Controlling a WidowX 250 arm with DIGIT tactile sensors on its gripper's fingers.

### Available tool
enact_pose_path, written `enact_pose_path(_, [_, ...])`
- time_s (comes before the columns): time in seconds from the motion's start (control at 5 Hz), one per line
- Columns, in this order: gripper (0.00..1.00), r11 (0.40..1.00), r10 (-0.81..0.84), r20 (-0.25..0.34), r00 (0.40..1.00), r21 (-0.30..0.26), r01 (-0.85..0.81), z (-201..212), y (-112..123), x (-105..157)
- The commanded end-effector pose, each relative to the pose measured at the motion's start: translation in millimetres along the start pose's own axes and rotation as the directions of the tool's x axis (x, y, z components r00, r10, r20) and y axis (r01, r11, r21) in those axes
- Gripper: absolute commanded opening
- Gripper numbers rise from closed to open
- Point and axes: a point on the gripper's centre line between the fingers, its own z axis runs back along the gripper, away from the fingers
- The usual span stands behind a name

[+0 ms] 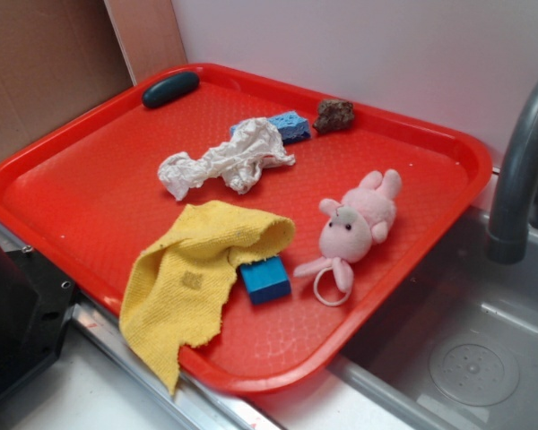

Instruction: Grab the pink bunny.

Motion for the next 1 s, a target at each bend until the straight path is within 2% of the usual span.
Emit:
enact_pose_path(0.0, [1.00,1.000,0.000,0.000,1.000,0.000,0.000,0,0,0])
enact_pose_path(0.2, [1.00,0.990,0.063,-0.040,0.997,0.132,-0.057,-47,-47,34])
enact_pose_path(0.4, [1.00,0.988,0.110,0.097,0.989,0.099,-0.120,-79,-82,88])
enact_pose_path(0.6, [1.00,0.999,0.035,0.168,0.985,-0.006,-0.035,-116,-110,131])
enact_pose_path(0.8, [1.00,0.999,-0.029,0.160,0.987,-0.016,0.032,-155,-121,137])
